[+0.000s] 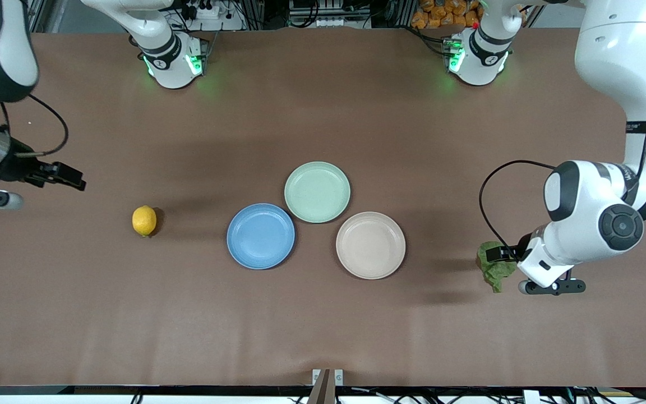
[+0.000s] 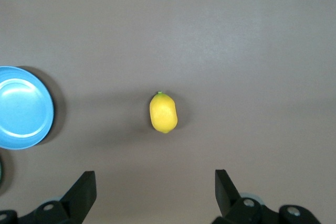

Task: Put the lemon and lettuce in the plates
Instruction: 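Lower the left gripper onto the lettuce while the right gripper reaches the lemon, then close the left gripper on the lettuce while the right gripper grasps the lemon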

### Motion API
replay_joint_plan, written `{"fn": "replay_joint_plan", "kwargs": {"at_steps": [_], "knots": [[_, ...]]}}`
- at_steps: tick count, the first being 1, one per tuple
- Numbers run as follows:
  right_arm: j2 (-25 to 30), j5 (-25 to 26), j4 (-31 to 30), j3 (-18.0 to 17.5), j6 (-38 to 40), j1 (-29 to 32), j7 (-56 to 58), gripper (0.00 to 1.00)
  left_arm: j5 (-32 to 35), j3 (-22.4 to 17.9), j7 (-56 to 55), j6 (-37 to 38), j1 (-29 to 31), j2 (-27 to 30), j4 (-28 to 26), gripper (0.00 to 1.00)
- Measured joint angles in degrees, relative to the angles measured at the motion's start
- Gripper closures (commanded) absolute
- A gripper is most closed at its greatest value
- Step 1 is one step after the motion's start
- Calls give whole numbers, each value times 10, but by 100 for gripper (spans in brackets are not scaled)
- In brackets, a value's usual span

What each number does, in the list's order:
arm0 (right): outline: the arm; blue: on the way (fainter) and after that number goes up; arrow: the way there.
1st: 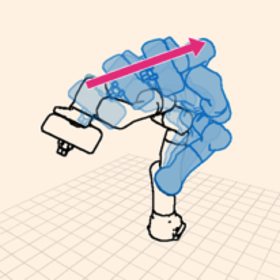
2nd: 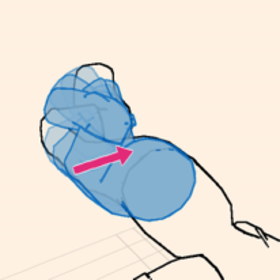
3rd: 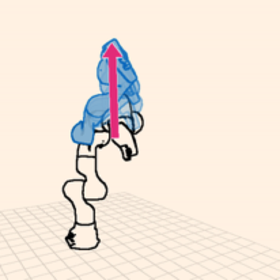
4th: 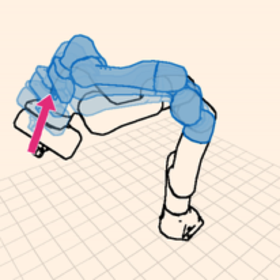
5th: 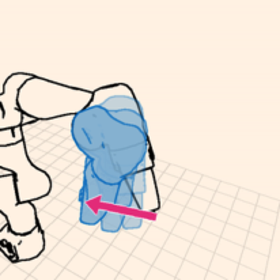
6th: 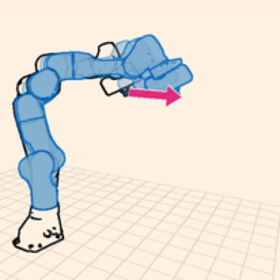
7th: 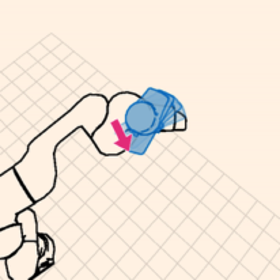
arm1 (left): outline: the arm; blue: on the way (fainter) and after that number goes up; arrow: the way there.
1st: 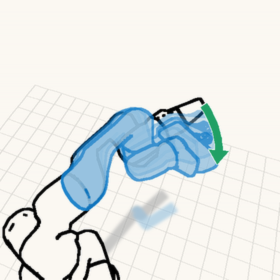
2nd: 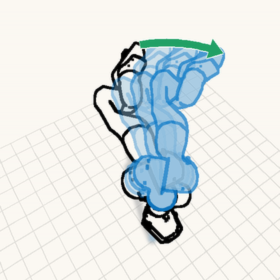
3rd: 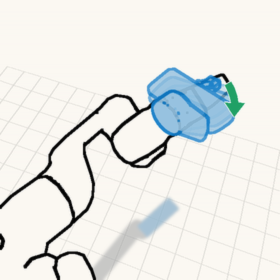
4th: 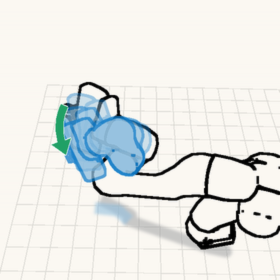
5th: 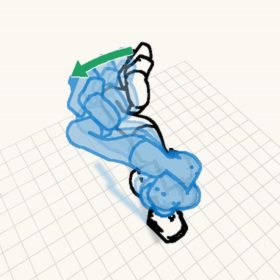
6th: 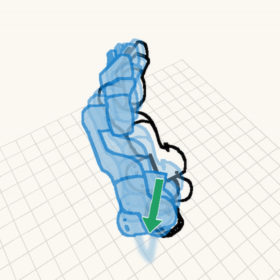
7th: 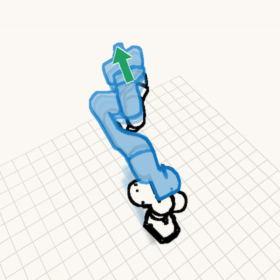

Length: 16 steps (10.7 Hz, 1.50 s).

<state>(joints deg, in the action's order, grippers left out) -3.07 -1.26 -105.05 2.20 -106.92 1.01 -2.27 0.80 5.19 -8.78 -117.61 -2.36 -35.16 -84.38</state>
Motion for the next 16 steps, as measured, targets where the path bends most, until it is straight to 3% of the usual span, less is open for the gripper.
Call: {"fn": "replay_joint_plan", "kwargs": {"at_steps": [6, 16], "knots": [[-7, 2, -134, -5, -177, 5, 0, 0, 0, -16, -12, -60, -2, -60, 2, 0], [-86, 2, -209, -19, -319, 6, 0, 0, 33, -31, -81, -93, -12, -104, 4, 0]]}}
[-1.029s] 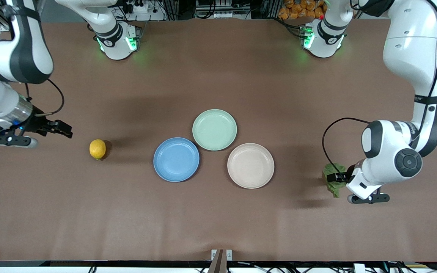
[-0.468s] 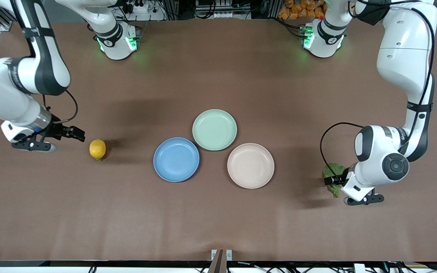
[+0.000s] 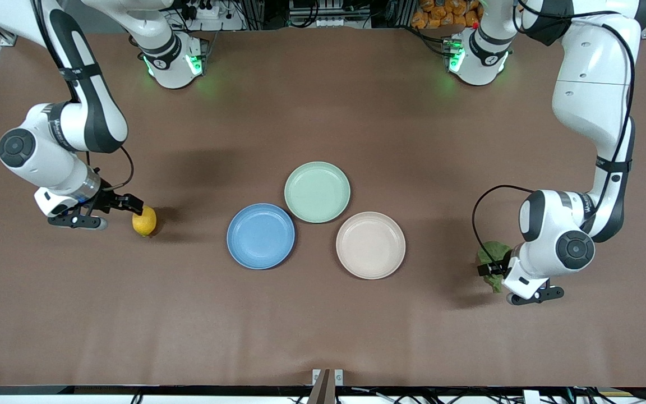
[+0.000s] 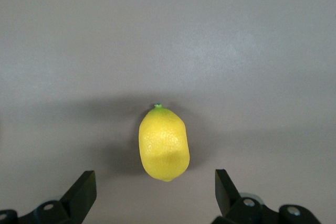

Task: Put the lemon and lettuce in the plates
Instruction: 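Close the left gripper on the lettuce while the right gripper grasps the lemon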

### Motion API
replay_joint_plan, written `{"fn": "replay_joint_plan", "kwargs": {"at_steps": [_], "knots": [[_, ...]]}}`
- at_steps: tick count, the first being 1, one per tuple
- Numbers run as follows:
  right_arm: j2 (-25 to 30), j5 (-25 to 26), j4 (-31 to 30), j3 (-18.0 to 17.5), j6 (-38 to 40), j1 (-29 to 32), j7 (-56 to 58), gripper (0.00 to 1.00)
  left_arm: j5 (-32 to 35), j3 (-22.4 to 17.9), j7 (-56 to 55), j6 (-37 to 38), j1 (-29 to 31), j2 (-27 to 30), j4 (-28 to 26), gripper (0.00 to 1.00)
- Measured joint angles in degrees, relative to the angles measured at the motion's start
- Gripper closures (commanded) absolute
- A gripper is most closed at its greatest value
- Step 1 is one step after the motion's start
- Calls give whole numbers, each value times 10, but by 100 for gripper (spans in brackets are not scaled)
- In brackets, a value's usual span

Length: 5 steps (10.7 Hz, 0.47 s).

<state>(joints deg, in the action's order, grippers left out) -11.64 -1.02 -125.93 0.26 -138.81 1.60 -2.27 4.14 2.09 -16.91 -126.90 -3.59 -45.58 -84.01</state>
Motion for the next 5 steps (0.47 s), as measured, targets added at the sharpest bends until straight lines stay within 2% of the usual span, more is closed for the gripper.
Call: {"fn": "replay_joint_plan", "kwargs": {"at_steps": [5], "knots": [[-42, 0, -25, 0, -73, 0, 0, 0, 0, -1, 0, -13, 3, -8, 0, 0]]}}
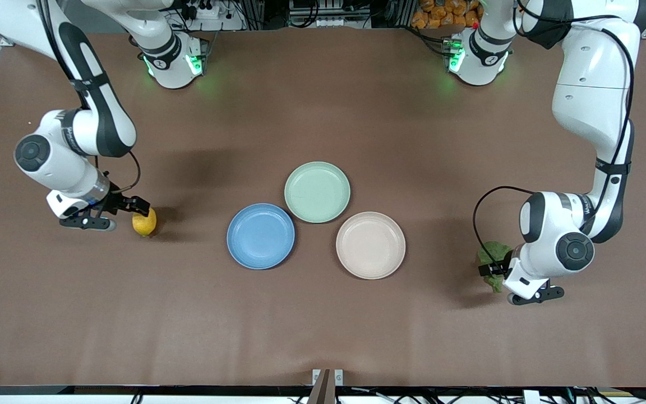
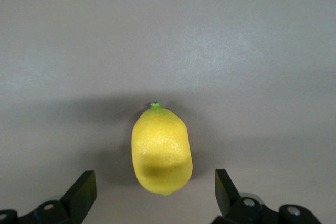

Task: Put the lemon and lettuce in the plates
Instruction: 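Close the left gripper on the lettuce while the right gripper grasps the lemon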

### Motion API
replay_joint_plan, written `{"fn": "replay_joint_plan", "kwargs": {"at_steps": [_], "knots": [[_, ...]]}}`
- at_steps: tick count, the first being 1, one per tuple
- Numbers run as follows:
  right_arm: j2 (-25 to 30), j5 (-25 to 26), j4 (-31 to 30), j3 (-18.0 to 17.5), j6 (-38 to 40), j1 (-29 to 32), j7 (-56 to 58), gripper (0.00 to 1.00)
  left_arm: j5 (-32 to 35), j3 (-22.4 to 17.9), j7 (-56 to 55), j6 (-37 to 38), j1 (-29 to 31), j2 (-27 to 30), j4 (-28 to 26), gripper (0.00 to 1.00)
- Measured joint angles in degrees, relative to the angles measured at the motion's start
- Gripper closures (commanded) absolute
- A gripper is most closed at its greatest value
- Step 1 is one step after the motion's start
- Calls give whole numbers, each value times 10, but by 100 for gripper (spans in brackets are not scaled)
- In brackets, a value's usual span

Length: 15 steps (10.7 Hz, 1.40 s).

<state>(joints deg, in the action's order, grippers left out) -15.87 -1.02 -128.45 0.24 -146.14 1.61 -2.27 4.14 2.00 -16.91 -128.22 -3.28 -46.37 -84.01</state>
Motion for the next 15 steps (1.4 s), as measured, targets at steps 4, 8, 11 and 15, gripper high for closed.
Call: {"fn": "replay_joint_plan", "kwargs": {"at_steps": [4, 8, 11, 15], "knots": [[-48, 0, -2, 0, -57, 0, 0, 0, 0, 0, 0, -11, 0, -5, 0, 0], [-72, 0, -2, 0, -85, 0, 0, 30, 0, 0, 0, -18, 0, -12, 0, 0], [-74, 0, -2, 0, -86, 0, 0, 78, 0, 0, 0, -27, 0, -18, 0, 0], [-74, 0, -1, 0, -85, 0, 0, 98, 0, 0, 0, -37, 3, -19, -2, 100]]}}
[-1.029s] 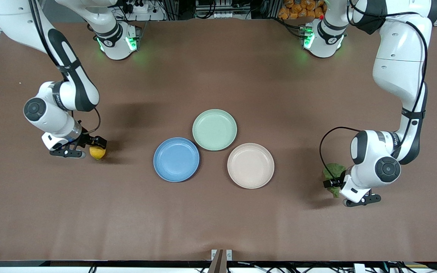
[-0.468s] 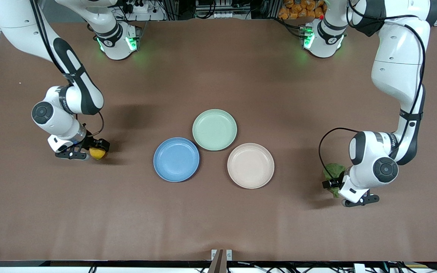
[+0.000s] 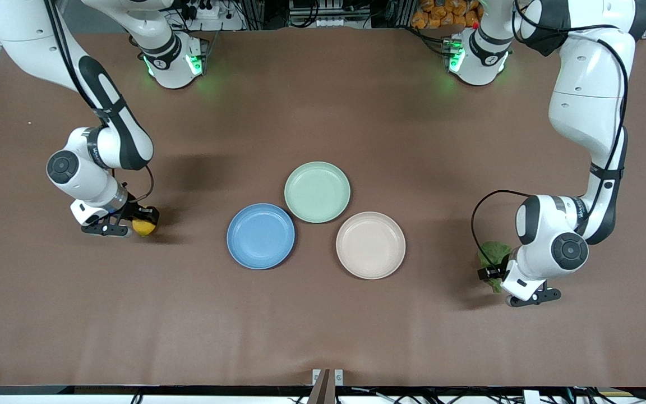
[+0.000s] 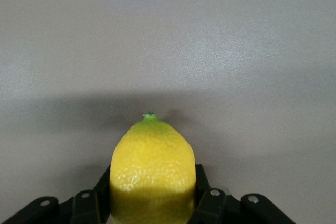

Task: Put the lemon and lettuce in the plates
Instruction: 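Close the left gripper on the lettuce while the right gripper grasps the lemon, then carry the lemon to the blue plate while the left gripper carries the lettuce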

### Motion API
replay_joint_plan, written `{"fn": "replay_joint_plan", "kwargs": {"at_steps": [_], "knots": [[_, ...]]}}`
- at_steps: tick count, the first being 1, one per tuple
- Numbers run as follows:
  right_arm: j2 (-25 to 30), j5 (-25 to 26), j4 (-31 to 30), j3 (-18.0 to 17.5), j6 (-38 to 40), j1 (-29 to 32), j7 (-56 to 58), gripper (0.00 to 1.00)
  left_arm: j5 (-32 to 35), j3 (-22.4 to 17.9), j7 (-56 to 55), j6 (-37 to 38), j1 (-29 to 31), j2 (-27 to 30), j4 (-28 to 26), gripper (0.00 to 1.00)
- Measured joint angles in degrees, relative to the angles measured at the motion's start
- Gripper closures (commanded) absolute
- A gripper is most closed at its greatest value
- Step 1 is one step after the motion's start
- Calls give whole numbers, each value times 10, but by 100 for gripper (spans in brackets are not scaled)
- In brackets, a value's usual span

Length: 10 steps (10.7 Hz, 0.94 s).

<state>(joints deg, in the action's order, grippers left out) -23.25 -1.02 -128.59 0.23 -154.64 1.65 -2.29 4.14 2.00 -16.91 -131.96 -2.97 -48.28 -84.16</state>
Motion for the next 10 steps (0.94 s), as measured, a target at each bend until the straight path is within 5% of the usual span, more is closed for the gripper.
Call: {"fn": "replay_joint_plan", "kwargs": {"at_steps": [10], "knots": [[6, -1, 98, -11, 115, -47, -26, 100, 0, 1, -6, -8, -1, 8, 7, 100]]}}
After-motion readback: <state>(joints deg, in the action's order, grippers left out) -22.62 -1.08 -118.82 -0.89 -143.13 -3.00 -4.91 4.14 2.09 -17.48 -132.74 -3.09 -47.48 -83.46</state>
